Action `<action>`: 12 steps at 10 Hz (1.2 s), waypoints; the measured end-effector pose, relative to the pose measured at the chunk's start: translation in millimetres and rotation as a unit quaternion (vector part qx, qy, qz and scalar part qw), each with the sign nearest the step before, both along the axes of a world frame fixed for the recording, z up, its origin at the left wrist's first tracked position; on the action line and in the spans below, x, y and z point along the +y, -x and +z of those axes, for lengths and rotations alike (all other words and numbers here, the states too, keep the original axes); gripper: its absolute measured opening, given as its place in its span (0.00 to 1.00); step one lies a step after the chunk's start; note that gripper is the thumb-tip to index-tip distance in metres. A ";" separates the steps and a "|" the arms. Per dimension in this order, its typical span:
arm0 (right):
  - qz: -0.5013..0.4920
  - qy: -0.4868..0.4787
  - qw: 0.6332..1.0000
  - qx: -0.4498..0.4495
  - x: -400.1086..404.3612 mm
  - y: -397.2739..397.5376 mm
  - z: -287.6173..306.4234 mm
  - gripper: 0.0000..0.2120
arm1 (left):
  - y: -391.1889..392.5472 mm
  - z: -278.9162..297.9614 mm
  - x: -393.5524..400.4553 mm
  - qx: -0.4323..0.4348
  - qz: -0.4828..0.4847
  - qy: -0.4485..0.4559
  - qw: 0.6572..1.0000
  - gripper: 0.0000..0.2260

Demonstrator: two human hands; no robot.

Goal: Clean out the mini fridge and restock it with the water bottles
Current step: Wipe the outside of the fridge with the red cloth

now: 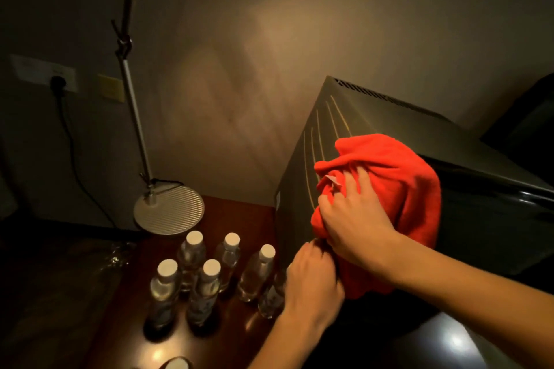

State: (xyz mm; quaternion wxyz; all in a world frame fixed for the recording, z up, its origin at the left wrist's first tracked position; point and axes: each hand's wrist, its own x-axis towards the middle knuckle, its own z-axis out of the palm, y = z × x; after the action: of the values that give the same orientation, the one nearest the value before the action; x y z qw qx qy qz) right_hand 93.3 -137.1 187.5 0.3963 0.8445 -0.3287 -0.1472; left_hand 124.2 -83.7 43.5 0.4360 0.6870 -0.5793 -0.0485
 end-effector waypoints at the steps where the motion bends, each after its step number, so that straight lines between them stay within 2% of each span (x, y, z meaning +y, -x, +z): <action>1: -0.002 -0.010 1.000 0.013 -3.0 -11.4 -7.6 0.18 | -1.1 -7.2 0.6 -0.015 -0.013 0.002 1.000 0.08; 2: 0.041 -0.139 0.984 -0.102 -30.5 -14.9 -14.4 0.17 | -4.8 -12.1 0.0 -0.024 -0.008 -0.023 0.999 0.17; 3: -0.001 -0.604 0.604 -0.520 -65.4 -19.3 -17.2 0.19 | -11.2 -16.0 -1.8 -0.003 0.015 -0.014 1.000 0.20; 4: 0.069 -0.453 0.740 -0.492 -106.7 -36.2 -56.7 0.21 | -18.9 -21.7 -5.0 -0.010 0.039 -0.006 0.999 0.18; 5: 0.090 -0.217 0.967 -0.100 -96.0 -63.3 -49.0 0.18 | -20.6 -25.9 -6.6 0.008 0.044 -0.013 0.999 0.17; 6: 0.113 -0.051 0.979 0.160 -49.8 -61.7 -20.5 0.21 | -16.2 -25.7 -9.9 0.023 0.029 -0.023 0.999 0.17; 7: 0.041 -0.170 0.977 0.122 -32.3 -44.8 -5.9 0.23 | -13.9 -22.0 -14.6 0.043 0.044 0.008 0.998 0.08; 8: 0.021 -0.187 0.977 0.104 -31.3 -46.1 3.9 0.17 | -15.4 -18.7 -16.4 0.070 0.052 0.020 0.996 0.09; 9: -0.021 -0.195 0.972 0.126 -44.6 -61.2 5.2 0.15 | -15.5 -17.5 -16.9 0.085 0.048 0.009 0.995 0.12; 10: -0.066 -0.228 0.970 0.053 -71.5 -77.9 8.2 0.12 | -12.9 -16.5 -19.9 0.092 0.065 -0.009 0.994 0.16; 11: -0.048 -0.152 0.984 0.074 -90.5 -91.0 15.6 0.16 | -12.5 -8.2 -17.8 0.115 0.069 -0.025 0.991 0.31; 12: -0.042 -0.182 0.981 0.059 -93.2 -86.0 26.9 0.14 | -18.6 -4.3 -20.0 0.148 0.044 -0.028 0.988 0.39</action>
State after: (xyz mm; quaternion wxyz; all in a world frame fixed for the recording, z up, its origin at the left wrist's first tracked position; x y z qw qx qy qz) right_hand 179.3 -230.3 214.4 0.2476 0.8780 -0.3078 -0.2704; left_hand 142.9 -103.7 39.2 0.4995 0.7091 -0.4755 -0.1465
